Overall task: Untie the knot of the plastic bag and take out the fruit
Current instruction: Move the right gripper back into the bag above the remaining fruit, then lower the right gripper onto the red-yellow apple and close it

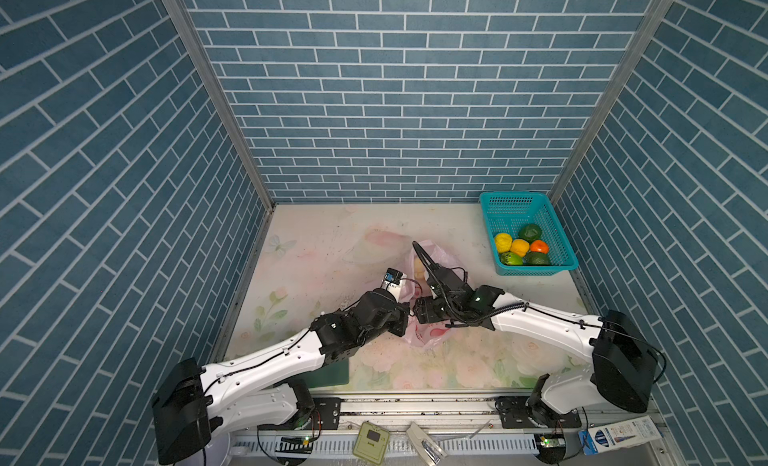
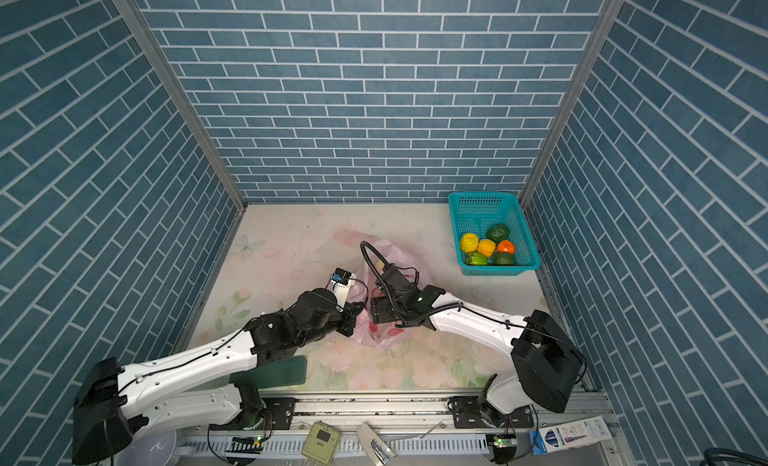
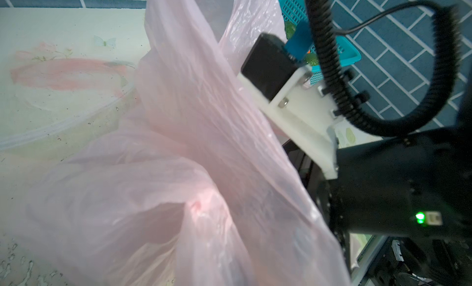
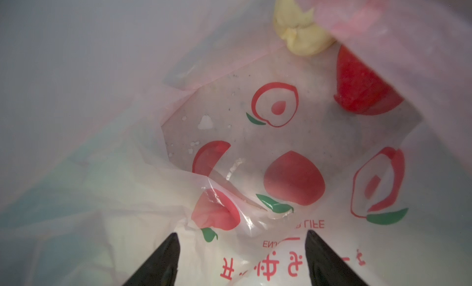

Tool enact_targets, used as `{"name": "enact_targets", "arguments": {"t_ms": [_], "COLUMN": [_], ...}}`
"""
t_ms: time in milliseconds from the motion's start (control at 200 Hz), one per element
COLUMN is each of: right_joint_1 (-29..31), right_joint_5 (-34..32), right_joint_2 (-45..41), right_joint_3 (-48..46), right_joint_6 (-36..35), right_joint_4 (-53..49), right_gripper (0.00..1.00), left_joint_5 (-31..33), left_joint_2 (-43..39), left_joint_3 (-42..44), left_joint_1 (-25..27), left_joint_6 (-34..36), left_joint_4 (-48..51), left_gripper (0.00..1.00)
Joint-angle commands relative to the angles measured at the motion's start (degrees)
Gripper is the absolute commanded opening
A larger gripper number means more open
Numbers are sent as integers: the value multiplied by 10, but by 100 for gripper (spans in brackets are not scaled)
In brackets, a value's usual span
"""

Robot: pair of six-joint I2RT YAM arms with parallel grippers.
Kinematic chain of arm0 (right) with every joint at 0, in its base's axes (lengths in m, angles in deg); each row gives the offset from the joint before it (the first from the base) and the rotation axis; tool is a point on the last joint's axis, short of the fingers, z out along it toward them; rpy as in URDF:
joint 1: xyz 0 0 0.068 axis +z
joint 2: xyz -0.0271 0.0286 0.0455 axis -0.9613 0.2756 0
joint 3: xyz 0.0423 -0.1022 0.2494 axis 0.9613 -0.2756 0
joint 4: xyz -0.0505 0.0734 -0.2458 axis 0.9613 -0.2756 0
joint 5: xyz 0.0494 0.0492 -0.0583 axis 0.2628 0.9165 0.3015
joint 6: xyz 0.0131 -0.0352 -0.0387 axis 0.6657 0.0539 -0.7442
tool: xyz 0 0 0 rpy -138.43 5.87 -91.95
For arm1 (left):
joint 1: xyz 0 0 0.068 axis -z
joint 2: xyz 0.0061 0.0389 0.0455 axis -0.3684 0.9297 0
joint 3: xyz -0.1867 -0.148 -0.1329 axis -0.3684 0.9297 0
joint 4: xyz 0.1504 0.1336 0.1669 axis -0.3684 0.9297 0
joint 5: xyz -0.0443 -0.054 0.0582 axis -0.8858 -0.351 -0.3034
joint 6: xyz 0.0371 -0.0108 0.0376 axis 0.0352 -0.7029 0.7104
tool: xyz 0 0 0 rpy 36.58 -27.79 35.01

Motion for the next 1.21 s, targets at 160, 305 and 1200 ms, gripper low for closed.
{"name": "enact_targets", "arguments": {"t_ms": [160,305,1200], "right_joint_1": [1,-13,-136], "right_joint_5": [13,17,-73], "right_joint_2": [55,100,171], "right_joint_3": [-2,27,42], "right_joint_6": [11,7,166], "right_joint_4": [39,45,228], "right_gripper": [77,78,82], "left_joint_5": [12,12,60], "left_joint_2": [-10,-13,26], "left_joint_3": [-12,-7,-17], "left_joint_1": [6,12,79], "left_joint_6": [-2,-3,-11], "left_joint_4": [-7,-9,-2], "left_gripper": [0,0,0]}}
